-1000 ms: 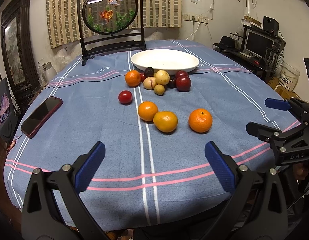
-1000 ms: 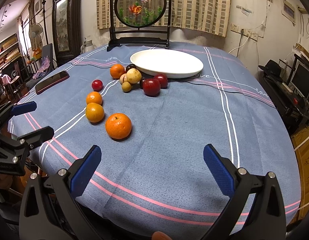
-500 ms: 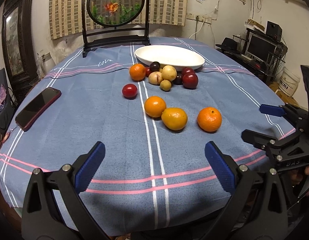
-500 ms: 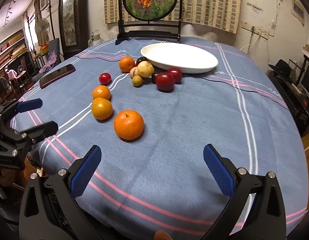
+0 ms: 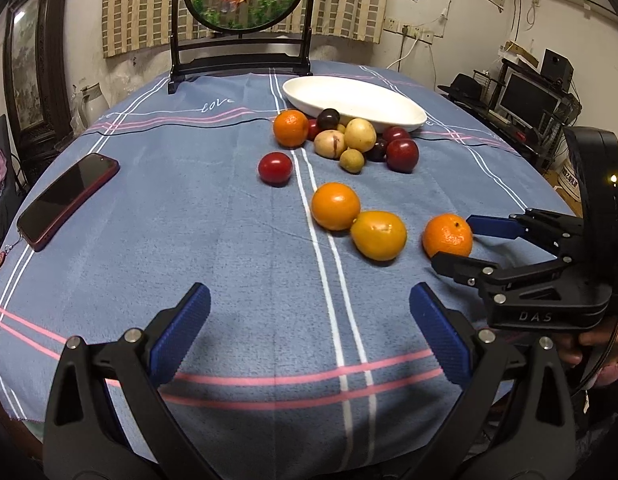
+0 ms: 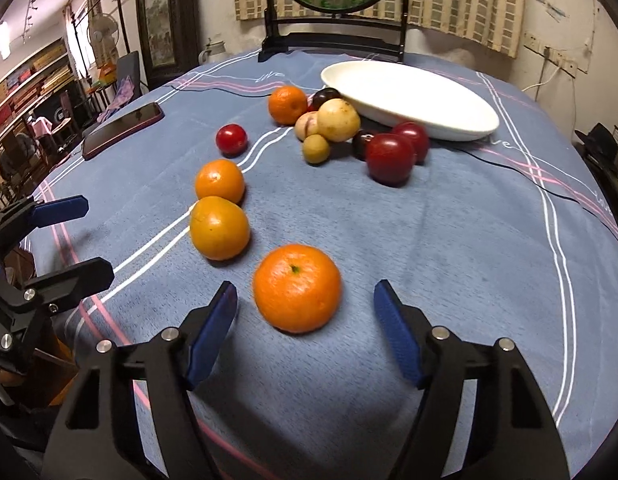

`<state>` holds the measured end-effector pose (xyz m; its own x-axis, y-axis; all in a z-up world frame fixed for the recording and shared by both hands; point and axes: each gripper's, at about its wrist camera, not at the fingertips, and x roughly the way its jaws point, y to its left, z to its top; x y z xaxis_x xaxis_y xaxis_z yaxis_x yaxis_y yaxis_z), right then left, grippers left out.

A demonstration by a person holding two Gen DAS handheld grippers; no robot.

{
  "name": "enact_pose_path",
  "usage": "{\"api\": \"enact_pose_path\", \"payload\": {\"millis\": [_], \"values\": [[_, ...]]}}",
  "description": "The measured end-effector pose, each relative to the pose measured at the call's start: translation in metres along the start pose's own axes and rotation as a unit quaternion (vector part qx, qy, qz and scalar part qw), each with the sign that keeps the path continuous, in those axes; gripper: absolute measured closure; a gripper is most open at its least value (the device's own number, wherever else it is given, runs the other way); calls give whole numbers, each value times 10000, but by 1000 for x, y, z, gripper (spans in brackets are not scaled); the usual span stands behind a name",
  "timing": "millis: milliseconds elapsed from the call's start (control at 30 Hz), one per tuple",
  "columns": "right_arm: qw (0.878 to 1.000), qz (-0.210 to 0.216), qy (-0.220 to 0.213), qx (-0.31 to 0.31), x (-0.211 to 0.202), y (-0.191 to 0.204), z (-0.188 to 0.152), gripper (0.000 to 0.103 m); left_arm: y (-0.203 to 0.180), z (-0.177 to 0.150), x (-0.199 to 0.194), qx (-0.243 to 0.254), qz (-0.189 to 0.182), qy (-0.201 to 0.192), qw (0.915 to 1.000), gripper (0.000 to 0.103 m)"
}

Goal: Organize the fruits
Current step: 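Grasp the large orange with the right tool while the left tool grasps the yellow orange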

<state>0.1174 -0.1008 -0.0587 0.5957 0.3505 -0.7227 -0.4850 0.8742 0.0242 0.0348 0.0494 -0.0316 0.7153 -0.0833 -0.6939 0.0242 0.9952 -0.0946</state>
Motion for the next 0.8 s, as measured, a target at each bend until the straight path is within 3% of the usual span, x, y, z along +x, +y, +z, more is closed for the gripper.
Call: {"api": "enact_pose_path", "payload": {"millis": [100,133,233,433,533,667,800], "values": [[10000,-34,43,-61,3,2,0,38,1,1,1,-17,-13,19,10000,2],[10000,-45,43,-55,4,1,0,47,1,2,2,-11,-38,25,10000,2],[9999,125,31,55,5,-3,-1,58,-3,4,6,26,-83,63,9999,2],[9984,134,-271,486,-9,-25,-6,59,-19,15,16,20,-442,179,9989,7],[9963,136,-326,785,-13,-43,-10,59,-32,22,26,66,-543,270,9981,20],[9930,493,-342,1018,-13,-54,-16,59,-41,28,46,15,-470,549,9974,52],[9923,673,-383,968,-14,-53,-16,59,-43,30,55,-145,-527,760,9956,55]]}}
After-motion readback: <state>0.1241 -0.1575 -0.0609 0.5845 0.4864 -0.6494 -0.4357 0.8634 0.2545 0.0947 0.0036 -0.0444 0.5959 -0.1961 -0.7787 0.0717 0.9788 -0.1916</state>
